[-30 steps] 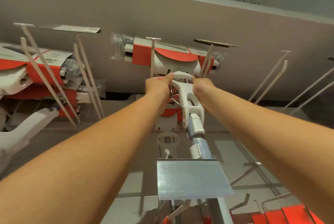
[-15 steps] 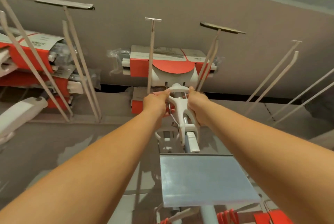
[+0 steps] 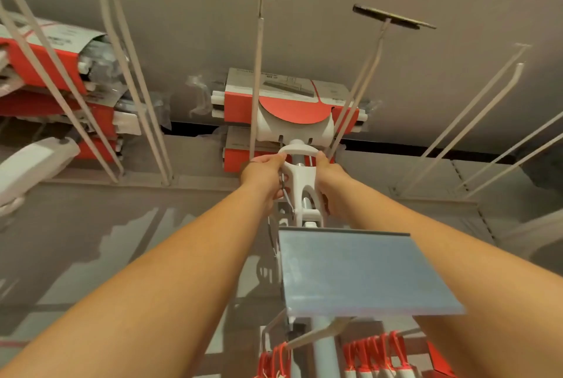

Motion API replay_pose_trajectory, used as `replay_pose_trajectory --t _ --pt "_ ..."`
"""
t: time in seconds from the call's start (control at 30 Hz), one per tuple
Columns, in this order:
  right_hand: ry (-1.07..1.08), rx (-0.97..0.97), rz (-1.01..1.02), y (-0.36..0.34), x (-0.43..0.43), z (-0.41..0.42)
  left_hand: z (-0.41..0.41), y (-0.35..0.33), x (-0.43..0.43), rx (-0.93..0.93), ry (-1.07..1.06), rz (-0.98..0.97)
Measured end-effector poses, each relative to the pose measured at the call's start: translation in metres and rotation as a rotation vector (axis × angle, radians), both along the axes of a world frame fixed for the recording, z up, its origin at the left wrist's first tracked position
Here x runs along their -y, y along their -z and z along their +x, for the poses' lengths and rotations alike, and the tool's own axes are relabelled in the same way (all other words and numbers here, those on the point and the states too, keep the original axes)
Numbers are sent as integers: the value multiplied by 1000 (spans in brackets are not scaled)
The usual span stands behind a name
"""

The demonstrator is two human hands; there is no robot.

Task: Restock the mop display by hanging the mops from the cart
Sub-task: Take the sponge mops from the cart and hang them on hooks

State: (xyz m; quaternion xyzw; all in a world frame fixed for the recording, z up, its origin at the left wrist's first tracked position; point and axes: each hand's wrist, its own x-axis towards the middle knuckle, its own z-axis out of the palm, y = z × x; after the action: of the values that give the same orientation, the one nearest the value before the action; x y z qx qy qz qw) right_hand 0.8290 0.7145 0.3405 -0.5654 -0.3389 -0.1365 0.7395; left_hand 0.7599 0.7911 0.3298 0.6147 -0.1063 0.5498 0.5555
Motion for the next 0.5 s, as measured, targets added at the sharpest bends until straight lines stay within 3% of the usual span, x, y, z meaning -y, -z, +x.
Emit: replay_pose_trajectory --t 0.2,0.5 --pt "-194 104 44 21 -2 2 4 15 -3 -29 25 31" --pt "-159 74 4 15 -7 5 17 12 -10 12 40 -9"
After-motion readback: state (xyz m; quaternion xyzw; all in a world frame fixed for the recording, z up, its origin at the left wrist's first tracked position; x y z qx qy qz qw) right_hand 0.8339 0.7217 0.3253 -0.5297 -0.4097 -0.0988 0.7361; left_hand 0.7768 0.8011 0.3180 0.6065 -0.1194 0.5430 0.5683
